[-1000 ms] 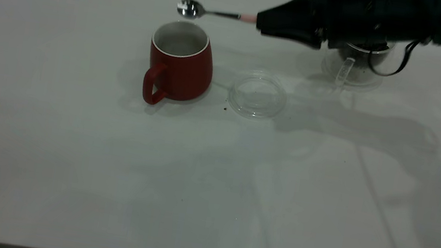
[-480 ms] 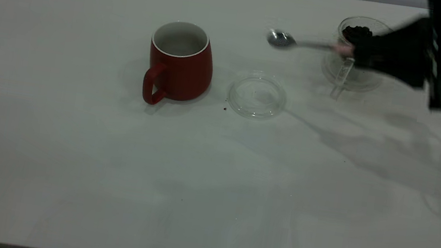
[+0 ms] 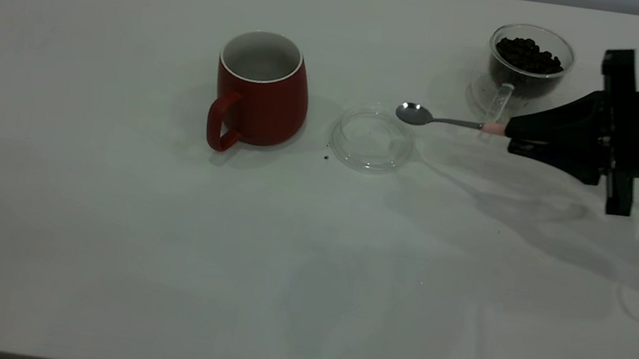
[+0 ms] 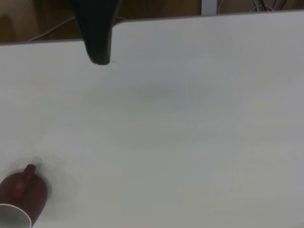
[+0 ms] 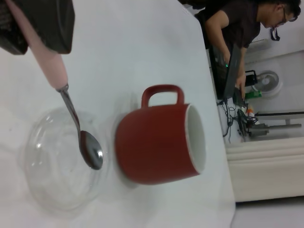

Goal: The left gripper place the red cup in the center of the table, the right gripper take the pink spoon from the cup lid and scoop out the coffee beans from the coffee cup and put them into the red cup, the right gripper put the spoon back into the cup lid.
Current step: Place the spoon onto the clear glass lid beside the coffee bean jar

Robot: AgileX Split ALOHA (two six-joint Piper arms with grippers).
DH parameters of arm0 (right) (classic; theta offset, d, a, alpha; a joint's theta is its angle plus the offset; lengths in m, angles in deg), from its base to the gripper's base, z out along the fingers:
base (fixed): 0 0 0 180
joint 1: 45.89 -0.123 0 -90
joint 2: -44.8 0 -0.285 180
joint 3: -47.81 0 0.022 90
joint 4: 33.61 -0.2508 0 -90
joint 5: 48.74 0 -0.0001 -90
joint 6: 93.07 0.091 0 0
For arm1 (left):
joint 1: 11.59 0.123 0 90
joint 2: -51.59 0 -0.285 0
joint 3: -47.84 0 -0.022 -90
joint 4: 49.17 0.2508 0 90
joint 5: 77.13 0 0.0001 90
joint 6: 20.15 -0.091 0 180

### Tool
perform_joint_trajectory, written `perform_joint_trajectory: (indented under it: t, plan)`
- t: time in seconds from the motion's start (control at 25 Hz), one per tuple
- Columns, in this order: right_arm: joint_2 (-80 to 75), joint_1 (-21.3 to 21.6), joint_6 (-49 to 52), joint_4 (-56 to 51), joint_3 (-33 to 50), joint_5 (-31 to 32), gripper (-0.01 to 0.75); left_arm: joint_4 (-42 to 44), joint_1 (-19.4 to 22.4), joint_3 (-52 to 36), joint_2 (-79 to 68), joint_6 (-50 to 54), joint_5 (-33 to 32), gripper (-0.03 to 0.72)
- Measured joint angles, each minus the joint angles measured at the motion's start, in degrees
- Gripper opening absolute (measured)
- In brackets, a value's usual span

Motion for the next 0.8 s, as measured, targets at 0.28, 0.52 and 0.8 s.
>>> perform_joint_trajectory:
  t: [0.28,0.52,0.8]
  plan:
    - [-4.22,-2.63,2.41,0.75,-5.76,-1.86,0.102,0.00,0.00,0.00,0.00,0.12,0.00,0.569]
    - [-7.22,-4.88,5.83,2.93,-11.49,-2.92,0.102,0.00,0.00,0.00,0.00,0.12,0.00,0.569]
    - [-9.10,-6.48,8.31,4.31,-15.91,-2.98,0.102,0.00,0.00,0.00,0.00,0.12,0.00,0.569]
